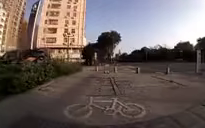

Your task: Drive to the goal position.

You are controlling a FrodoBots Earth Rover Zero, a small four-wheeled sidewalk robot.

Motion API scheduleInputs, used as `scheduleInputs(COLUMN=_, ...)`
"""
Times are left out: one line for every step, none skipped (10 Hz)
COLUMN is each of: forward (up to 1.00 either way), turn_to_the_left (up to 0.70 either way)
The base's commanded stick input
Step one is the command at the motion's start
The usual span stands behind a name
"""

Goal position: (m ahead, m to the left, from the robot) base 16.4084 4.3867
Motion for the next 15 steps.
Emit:
scheduleInputs(forward=0.45, turn_to_the_left=0.00)
scheduleInputs(forward=0.45, turn_to_the_left=0.00)
scheduleInputs(forward=0.45, turn_to_the_left=0.00)
scheduleInputs(forward=0.45, turn_to_the_left=0.00)
scheduleInputs(forward=0.45, turn_to_the_left=0.00)
scheduleInputs(forward=0.45, turn_to_the_left=0.00)
scheduleInputs(forward=0.45, turn_to_the_left=0.00)
scheduleInputs(forward=0.45, turn_to_the_left=0.00)
scheduleInputs(forward=0.45, turn_to_the_left=0.00)
scheduleInputs(forward=0.45, turn_to_the_left=0.00)
scheduleInputs(forward=0.45, turn_to_the_left=0.00)
scheduleInputs(forward=0.45, turn_to_the_left=0.00)
scheduleInputs(forward=0.45, turn_to_the_left=0.00)
scheduleInputs(forward=0.45, turn_to_the_left=0.00)
scheduleInputs(forward=0.45, turn_to_the_left=0.00)
